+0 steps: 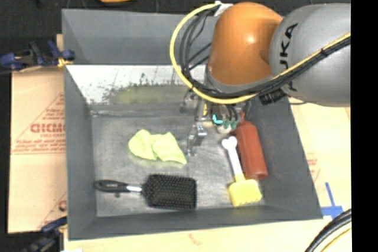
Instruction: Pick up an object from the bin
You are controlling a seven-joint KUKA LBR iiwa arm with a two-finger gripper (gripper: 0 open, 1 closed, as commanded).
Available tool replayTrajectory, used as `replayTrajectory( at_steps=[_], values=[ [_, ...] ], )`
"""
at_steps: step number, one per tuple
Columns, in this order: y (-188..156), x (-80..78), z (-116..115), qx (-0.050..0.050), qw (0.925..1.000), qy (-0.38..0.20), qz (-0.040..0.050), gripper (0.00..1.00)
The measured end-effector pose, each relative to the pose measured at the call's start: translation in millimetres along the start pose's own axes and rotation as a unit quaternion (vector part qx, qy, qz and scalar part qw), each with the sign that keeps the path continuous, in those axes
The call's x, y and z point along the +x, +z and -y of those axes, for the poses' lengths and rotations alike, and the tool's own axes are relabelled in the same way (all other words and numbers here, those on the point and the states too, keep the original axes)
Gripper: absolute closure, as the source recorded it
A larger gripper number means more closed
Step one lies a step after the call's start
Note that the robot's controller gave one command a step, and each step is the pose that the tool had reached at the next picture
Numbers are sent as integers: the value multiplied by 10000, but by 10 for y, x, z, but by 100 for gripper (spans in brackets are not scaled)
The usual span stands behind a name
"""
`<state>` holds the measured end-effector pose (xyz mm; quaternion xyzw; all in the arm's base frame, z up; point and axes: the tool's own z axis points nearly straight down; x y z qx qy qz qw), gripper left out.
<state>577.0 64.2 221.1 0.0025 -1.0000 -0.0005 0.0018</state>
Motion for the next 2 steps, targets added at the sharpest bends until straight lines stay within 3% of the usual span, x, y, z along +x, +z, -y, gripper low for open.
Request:
replayTrajectory(
  at_steps=[1, 2],
  values=[
    [-38, -8, 2, -2, 10000, 4, 30, 0],
    [350, 18, -209, -3, 9998, 164, 82, 0]
  ],
)
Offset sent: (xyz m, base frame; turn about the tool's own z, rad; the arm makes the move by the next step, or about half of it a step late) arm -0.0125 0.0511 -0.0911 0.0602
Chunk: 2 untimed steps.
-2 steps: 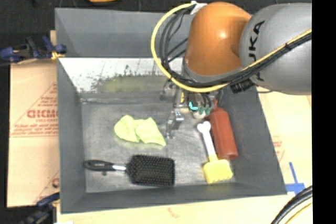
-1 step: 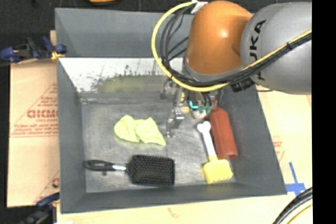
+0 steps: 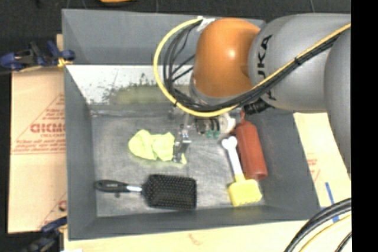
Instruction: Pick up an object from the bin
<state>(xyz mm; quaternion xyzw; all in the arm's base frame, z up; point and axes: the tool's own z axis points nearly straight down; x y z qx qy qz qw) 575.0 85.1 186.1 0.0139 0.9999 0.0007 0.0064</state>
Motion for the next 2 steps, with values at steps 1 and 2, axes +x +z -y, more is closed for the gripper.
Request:
replayTrajectory(
  at_steps=[1, 2],
  values=[
    [667, -57, -202, 4, 9999, -102, -25, 0],
    [1118, 33, -398, -3, 9995, -322, -21, 100]
  ],
)
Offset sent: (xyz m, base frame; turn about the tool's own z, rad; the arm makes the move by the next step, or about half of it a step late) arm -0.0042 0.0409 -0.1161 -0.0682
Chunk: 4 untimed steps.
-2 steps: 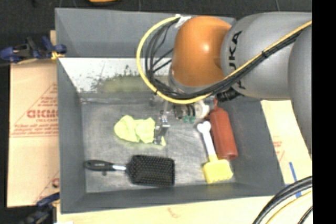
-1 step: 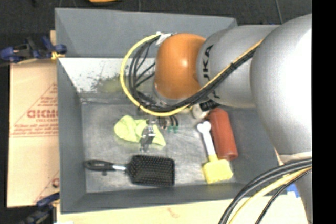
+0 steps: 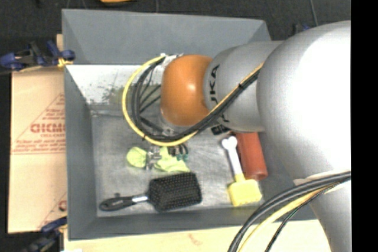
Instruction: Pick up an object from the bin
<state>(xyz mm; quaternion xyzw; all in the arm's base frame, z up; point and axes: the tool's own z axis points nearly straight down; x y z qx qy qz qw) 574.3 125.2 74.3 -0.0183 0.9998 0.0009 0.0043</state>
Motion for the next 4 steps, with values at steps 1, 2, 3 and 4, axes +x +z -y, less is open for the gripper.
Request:
replayTrajectory(
  at_steps=[1, 2, 3, 4],
  values=[
    [0, 0, 0, -2, 10000, 2, 0, 100],
    [-561, 3, 101, 8, 9999, -117, -26, 100],
    [-561, 4, 100, 6, 9999, -114, -26, 100],
    [-560, 48, 243, 12, 9998, -206, -32, 100]
  ],
)
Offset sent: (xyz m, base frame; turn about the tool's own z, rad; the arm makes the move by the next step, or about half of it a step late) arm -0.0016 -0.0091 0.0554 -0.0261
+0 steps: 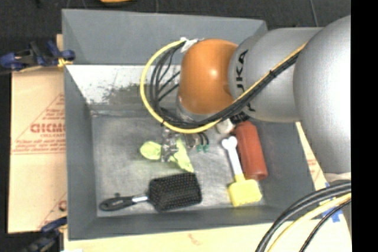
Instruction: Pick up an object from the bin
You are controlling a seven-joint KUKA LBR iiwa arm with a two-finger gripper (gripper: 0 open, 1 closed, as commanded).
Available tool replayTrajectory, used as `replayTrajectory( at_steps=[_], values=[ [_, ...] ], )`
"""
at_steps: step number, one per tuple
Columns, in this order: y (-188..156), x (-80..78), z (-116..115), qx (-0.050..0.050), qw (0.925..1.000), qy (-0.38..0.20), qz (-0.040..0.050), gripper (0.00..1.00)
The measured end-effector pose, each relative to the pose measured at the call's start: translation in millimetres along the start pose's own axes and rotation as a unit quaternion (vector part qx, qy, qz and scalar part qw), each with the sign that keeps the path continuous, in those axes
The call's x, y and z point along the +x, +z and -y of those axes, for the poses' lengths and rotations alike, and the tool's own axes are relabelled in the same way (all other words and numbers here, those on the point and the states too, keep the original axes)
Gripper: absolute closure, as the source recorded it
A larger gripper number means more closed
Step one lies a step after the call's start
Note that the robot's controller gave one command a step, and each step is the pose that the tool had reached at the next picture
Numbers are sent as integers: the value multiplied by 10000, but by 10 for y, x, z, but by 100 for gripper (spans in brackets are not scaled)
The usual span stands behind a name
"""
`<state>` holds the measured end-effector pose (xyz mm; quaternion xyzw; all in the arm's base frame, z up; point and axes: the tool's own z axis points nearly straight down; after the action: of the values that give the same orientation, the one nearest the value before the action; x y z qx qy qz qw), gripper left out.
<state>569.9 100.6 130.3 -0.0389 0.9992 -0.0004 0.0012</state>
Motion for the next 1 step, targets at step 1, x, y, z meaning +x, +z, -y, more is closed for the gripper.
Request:
replayTrajectory(
  at_steps=[1],
  values=[
    [-547, -20, -69, 4, 10000, -60, -22, 100]
  ],
)
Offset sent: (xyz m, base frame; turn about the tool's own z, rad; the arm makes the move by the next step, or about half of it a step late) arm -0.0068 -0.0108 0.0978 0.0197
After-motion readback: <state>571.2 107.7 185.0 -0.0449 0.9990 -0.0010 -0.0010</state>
